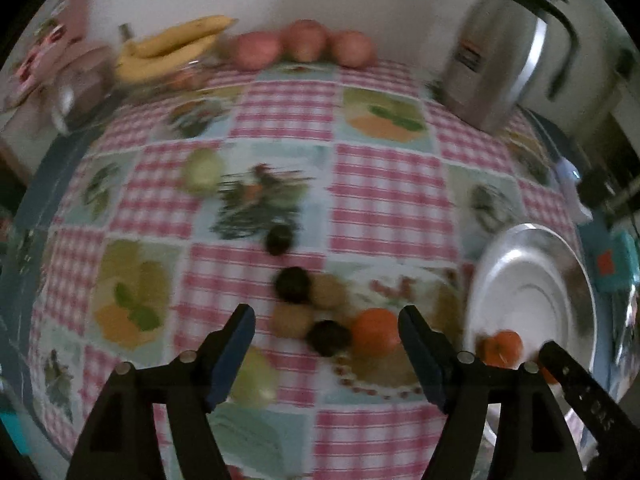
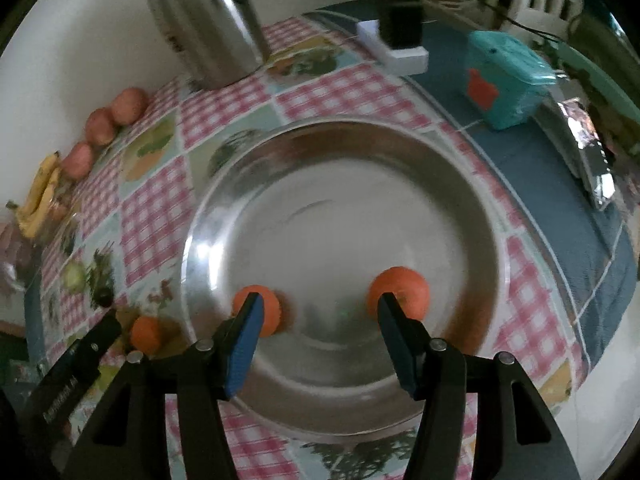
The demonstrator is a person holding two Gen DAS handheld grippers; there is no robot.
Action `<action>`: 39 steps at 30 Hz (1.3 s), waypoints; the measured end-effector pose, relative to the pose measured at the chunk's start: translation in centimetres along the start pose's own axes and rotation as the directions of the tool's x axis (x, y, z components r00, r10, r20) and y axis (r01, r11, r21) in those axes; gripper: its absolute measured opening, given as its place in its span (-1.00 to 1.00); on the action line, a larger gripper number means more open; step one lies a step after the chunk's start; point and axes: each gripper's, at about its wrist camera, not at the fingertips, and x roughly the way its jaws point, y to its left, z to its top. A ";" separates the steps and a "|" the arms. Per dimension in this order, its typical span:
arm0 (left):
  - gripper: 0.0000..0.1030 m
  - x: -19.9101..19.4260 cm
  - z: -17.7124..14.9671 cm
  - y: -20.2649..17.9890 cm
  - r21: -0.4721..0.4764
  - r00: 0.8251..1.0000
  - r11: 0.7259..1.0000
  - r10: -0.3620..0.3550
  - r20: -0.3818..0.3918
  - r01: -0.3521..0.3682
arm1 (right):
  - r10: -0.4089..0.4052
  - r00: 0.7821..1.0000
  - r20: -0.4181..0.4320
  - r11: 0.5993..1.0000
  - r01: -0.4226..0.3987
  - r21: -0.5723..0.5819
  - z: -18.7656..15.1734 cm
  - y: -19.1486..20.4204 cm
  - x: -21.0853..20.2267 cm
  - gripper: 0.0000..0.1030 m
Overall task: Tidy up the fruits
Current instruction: 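Move both open tools back over the remaining fruit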
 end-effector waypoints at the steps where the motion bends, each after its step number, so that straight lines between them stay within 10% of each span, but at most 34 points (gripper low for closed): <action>1: 0.51 -0.1 0.0 0.5 -0.012 1.000 1.000 0.009 0.004 -0.009 | 0.006 1.000 -0.001 1.000 -0.006 -0.015 -0.1 0.5 0.0 0.17; 13: 0.75 -1.5 -0.2 6.3 -0.129 0.996 0.989 0.081 0.040 -0.076 | 0.029 0.999 -0.013 0.981 -0.031 -0.190 -2.2 5.6 -0.1 0.17; 39: 1.00 -1.8 -0.7 11.4 -0.248 0.999 0.969 -0.013 0.038 0.022 | 0.125 0.992 -0.009 0.946 -0.121 -0.300 -4.1 10.5 0.5 0.58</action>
